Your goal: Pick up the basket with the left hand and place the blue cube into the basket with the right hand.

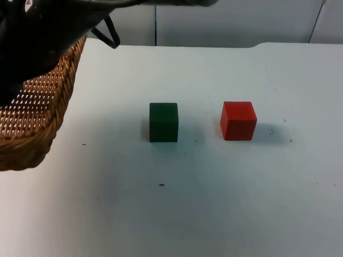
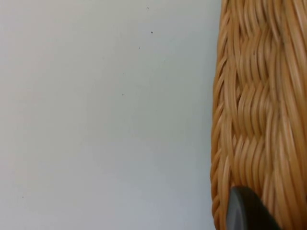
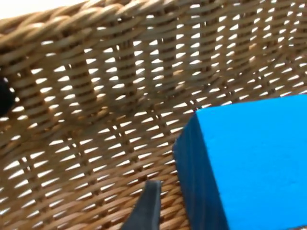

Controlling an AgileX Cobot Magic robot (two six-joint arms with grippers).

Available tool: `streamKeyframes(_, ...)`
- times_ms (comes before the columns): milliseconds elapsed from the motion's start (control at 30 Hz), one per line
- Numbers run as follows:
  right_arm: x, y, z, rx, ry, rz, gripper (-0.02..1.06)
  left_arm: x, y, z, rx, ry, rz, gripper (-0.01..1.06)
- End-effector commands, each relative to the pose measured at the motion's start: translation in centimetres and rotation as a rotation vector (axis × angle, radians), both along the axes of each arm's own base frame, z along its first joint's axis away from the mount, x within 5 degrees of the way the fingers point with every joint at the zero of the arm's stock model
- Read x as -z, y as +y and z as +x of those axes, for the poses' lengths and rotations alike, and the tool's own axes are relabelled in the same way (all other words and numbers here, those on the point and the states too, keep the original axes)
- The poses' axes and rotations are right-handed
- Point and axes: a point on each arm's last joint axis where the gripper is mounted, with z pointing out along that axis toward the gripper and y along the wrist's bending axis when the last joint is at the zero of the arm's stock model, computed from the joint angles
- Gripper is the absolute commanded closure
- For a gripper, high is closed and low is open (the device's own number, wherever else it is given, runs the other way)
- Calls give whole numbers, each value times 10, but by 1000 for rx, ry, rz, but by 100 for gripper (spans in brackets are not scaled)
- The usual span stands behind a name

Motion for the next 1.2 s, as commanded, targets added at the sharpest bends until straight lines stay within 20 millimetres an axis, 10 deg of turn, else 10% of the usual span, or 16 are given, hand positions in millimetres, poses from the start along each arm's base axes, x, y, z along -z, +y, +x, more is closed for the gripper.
streamKeyframes(0, -23, -2, -3, -15, -43, 16, 20, -6, -3, 3, -6, -29, -30, 105)
streamKeyframes(467, -146, -83, 0, 68, -58, 11, 25, 13, -15, 25, 55, -33, -75, 105)
streamKeyframes(1167, -206, -135, -16, 63, -54, 17, 25, 83, -12, 63, 16, 29, -103, 105)
